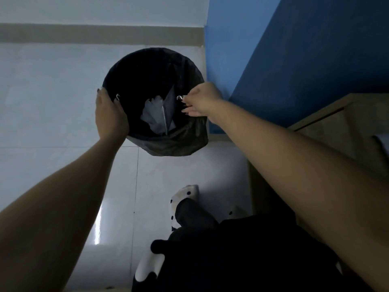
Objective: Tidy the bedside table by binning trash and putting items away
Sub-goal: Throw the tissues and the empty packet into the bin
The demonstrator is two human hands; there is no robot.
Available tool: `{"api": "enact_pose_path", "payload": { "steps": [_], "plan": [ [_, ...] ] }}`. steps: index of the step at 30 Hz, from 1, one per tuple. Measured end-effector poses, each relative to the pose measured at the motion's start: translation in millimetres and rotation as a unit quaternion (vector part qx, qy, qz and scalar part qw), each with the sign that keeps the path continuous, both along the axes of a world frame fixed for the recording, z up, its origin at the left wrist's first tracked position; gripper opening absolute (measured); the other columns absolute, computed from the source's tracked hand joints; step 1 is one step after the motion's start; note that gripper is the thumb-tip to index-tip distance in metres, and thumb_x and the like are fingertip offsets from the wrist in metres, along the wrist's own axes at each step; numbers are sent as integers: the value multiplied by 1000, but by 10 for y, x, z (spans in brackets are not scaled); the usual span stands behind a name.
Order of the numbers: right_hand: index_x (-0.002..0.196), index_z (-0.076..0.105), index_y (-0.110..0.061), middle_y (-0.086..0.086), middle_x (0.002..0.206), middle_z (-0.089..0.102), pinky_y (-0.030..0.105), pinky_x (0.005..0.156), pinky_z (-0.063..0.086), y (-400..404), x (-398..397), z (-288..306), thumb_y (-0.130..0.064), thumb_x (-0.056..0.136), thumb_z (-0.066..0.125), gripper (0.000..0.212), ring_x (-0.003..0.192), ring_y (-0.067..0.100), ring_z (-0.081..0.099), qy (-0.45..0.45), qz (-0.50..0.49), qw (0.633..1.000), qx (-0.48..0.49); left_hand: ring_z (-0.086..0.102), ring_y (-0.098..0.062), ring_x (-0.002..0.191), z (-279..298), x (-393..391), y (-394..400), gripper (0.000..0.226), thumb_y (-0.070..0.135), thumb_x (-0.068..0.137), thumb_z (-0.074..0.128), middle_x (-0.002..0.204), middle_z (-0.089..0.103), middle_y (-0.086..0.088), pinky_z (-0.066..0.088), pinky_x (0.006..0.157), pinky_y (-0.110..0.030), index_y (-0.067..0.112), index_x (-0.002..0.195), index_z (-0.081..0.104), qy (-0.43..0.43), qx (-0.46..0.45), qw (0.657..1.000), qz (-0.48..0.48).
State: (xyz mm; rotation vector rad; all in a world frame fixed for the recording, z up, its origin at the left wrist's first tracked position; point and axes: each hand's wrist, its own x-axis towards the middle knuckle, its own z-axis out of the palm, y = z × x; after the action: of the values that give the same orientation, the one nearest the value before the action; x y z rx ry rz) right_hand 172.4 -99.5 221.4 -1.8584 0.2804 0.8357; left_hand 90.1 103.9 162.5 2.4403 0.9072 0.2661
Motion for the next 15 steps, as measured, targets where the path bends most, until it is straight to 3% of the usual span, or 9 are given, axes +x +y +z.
{"api": "enact_pose_path", "payload": {
  "steps": [5, 9, 15],
  "plan": [
    [114, 62, 2, 15, 96, 67, 34, 82, 60, -125, -92, 109, -7, 91, 63, 25, 93, 26, 72, -23, 15, 999, -15, 40, -37, 132, 51, -43, -5, 44, 15, 95, 32, 141, 45, -21, 33, 110, -47, 1, 136, 37, 6, 4, 1000, -9],
    [105, 66, 1, 10, 81, 66, 36, 81, 60, -242, -196, 241, -6, 89, 65, 18, 86, 26, 73, -43, 24, 998, -33, 45, -40, 123, 262, -129, -75, 38, 15, 96, 31, 132, 50, -25, 37, 103, -48, -3, 127, 43, -1, 10, 1000, -20],
    [94, 66, -5, 14, 86, 70, 36, 76, 61, -509, -520, 515, -6, 87, 64, 7, 79, 25, 74, -56, 2, 998, -38, 38, -34, 133, 718, -408, -320, 43, 18, 100, 31, 144, 43, -21, 29, 109, -40, -2, 137, 37, -15, 18, 999, -28]
  ]
}}
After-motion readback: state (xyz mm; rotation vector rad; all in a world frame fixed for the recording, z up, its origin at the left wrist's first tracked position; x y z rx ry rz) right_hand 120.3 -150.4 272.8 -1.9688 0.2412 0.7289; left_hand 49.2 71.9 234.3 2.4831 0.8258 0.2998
